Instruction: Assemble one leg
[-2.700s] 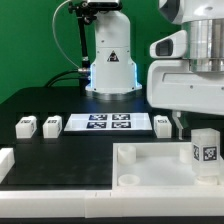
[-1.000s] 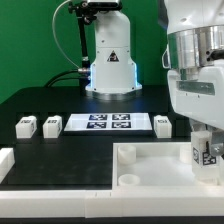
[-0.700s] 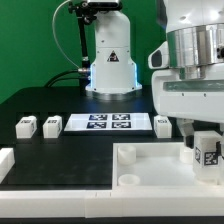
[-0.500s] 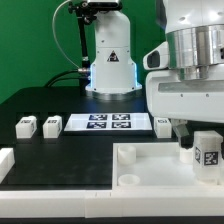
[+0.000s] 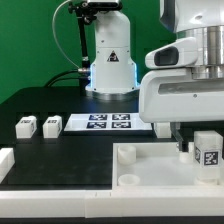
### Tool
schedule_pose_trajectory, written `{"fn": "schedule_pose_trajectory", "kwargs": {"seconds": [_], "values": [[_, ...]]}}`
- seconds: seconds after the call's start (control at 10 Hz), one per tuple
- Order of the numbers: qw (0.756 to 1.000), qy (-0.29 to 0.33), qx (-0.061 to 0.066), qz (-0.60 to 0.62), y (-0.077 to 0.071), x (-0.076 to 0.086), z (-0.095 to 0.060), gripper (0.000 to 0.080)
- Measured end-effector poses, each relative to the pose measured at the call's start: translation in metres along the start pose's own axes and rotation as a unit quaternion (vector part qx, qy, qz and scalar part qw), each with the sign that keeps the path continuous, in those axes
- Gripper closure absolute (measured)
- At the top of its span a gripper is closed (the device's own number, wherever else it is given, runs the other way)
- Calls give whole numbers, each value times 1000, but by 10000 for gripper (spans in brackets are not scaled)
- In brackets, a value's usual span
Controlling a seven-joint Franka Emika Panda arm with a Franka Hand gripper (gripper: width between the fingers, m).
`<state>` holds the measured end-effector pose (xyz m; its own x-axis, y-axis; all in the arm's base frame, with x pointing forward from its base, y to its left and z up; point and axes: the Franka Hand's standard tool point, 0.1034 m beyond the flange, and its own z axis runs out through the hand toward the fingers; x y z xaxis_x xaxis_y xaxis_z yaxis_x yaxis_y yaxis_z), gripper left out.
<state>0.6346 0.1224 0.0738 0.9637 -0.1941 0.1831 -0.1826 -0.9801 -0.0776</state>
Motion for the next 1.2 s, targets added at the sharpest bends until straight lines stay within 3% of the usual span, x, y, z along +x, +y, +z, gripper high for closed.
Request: {"fn": "schedule_pose_trajectory", "kwargs": {"seconds": [0.2,0.4,0.5,0.6,0.7,0.8,0.9,1.0,1.2], "values": [[999,0,1,38,0,0,0,152],[988,-2,0,155,0,-1,1,506],[980,-2,0,199,2,-1,1,506],[955,-8,-3,297,2,-2,2,503],[916,-24,-19,400,2,1,2,503],[858,-37,-38,510,3,6,3,503],[788,-48,-44,613,4,7,4,503],[733,-52,-46,677,5,8,5,503],[734,-52,-46,675,3,6,5,503]]}}
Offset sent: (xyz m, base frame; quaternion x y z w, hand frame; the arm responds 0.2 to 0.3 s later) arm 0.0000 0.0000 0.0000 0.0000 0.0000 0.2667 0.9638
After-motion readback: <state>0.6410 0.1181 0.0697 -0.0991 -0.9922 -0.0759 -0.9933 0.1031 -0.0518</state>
